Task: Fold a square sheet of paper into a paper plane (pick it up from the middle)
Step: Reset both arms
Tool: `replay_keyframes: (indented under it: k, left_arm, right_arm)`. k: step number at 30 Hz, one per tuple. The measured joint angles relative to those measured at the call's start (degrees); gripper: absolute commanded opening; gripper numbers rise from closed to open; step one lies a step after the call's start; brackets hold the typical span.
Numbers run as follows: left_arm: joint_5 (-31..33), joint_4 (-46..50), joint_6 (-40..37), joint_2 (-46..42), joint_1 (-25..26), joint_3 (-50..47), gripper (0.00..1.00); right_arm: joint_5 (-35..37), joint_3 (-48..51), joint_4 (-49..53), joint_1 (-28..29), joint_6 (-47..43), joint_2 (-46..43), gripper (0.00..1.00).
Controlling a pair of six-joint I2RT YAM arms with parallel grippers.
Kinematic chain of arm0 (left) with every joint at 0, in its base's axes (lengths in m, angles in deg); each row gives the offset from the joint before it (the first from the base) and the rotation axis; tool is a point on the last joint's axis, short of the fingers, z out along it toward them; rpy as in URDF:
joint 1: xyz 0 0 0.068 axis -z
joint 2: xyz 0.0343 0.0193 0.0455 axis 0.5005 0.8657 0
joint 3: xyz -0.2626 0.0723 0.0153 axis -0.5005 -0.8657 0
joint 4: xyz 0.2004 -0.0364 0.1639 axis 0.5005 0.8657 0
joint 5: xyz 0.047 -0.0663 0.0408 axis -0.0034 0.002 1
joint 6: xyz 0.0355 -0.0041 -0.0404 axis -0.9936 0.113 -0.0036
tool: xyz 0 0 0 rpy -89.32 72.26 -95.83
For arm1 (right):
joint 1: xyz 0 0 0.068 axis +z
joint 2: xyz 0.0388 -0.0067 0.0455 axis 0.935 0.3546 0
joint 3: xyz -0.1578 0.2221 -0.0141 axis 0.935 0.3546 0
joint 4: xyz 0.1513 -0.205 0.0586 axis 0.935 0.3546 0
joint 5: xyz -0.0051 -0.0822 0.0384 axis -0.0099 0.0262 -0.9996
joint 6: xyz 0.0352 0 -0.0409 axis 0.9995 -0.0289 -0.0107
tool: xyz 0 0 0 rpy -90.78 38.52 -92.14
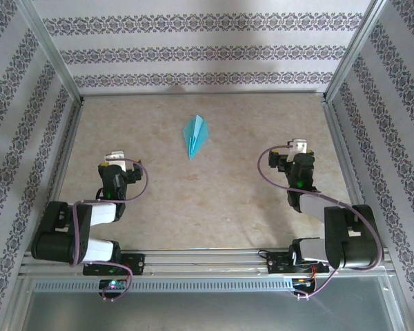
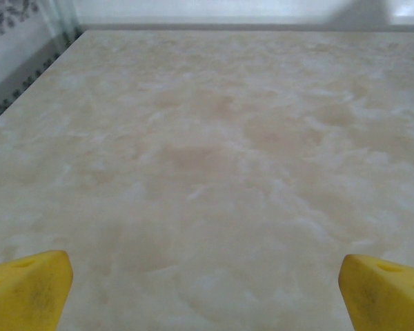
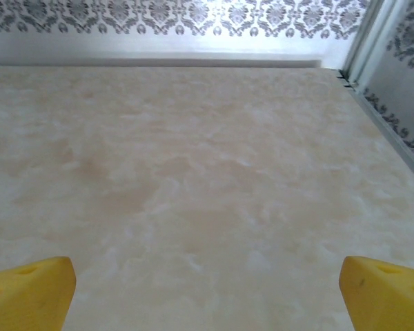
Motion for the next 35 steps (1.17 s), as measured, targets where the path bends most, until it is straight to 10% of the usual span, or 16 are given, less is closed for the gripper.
replay_keyframes:
  k: [35]
  left_arm:
    - [-1.64, -5.40, -1.11, 11.50, -0.33, 6.05, 0.99]
  right_arm:
    - [-5.38, -0.68, -7.76, -0.96, -0.07, 10.12, 0.98]
